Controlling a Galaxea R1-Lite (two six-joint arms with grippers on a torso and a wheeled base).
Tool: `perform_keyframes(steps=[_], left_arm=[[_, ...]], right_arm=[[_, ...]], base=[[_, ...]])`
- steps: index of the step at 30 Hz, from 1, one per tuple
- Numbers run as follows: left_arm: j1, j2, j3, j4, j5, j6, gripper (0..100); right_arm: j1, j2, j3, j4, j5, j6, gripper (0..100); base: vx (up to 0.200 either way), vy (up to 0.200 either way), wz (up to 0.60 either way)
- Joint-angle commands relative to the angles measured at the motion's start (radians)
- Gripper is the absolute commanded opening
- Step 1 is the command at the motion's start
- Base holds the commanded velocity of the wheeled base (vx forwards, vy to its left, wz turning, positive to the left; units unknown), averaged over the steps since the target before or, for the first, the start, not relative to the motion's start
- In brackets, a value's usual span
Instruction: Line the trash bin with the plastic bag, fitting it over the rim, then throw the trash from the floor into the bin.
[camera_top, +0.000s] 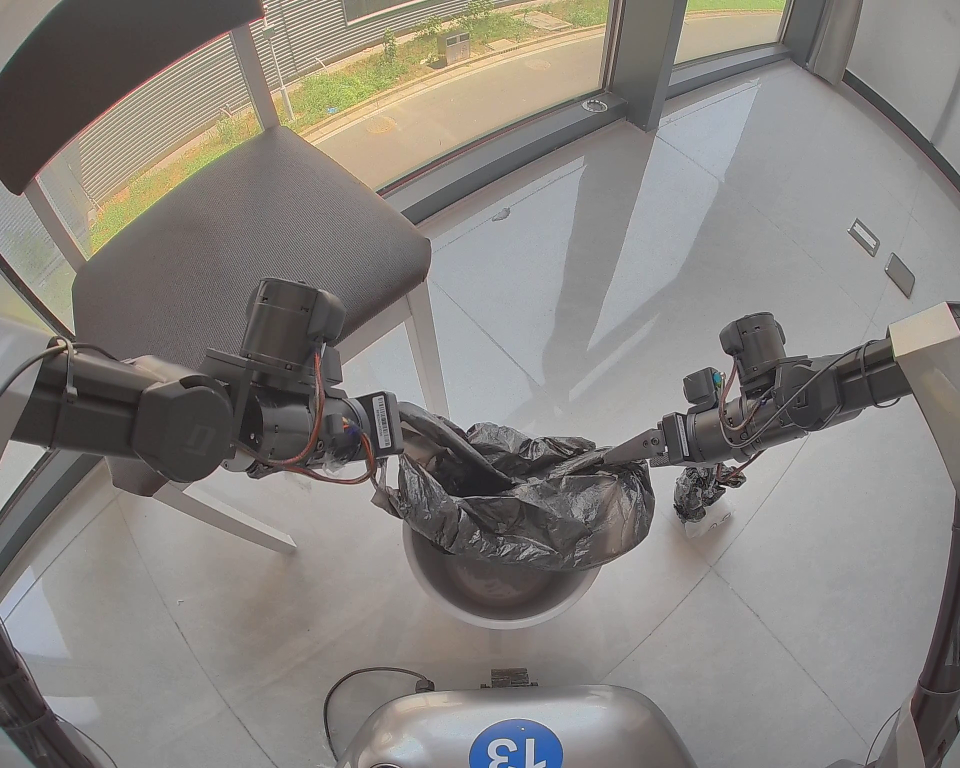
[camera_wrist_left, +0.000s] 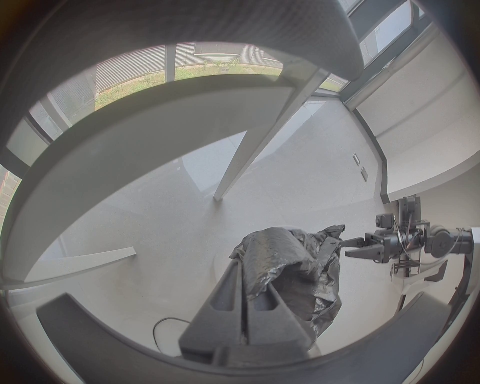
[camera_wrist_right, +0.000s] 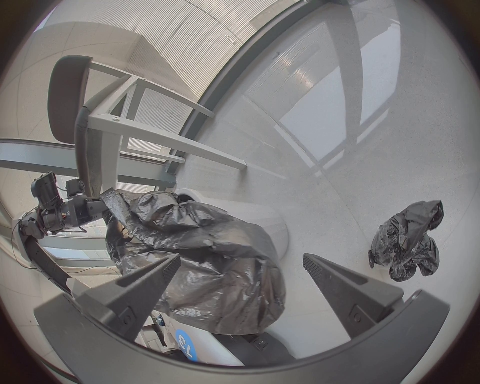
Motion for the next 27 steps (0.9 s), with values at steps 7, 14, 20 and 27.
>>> perform_keyframes(steps=[7,14,20,27], left_arm=[[-0.007,0.099,-0.136,0.001,0.014,-0.021,0],[0.035,0.132,-0.245,0.011,0.023,-0.050,0],[0.030,0.116,-0.222,0.016,0.036,-0.052,0],[-0.002,0.081,-0.078,0.007,0.039,-0.052,0]], right_arm=[[0.081,-0.102,-0.002,0.000,-0.001,-0.001,100],[0.096,-0.138,0.012,0.002,-0.001,-0.001,100],[0.108,-0.160,0.030,0.002,-0.001,-0.002,100],[0.115,-0.161,0.038,0.002,-0.001,-0.004,100]], base=[[0.000,0.000,0.00],[0.000,0.000,0.00],[0.000,0.000,0.00],[0.000,0.000,0.00]])
